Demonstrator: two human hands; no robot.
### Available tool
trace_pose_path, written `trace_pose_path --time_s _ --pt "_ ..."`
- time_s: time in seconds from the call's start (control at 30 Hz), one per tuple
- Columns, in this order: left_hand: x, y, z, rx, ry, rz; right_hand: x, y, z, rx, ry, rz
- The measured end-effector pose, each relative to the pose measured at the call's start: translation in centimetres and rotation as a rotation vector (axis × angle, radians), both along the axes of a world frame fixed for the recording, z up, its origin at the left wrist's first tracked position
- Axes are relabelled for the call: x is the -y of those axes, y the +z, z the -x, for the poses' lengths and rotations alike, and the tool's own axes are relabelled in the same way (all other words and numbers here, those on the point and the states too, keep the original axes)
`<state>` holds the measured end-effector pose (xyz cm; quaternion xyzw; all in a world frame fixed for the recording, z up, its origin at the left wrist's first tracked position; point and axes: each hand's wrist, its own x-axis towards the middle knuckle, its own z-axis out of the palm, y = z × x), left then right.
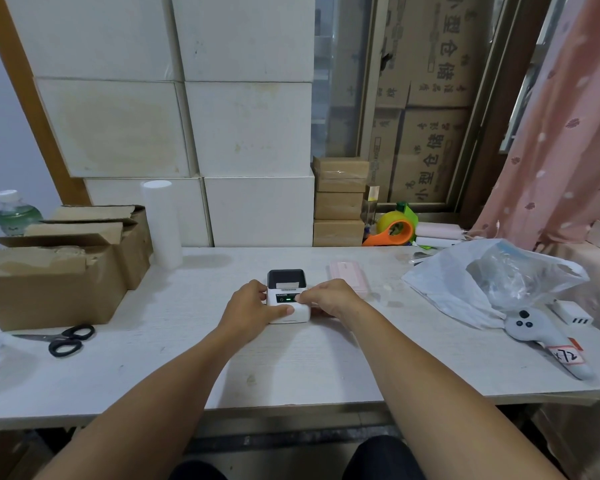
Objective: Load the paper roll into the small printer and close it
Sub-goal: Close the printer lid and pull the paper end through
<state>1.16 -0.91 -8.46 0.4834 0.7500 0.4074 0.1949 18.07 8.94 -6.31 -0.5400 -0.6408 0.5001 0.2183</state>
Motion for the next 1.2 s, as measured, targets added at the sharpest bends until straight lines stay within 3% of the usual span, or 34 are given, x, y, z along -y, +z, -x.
trace_pose_path --time_s 1.2 --pt "0.26 0.32 -0.25 -0.005 0.006 -0.008 -0.81 -0.29 0.25 0.032 0.014 -0.009"
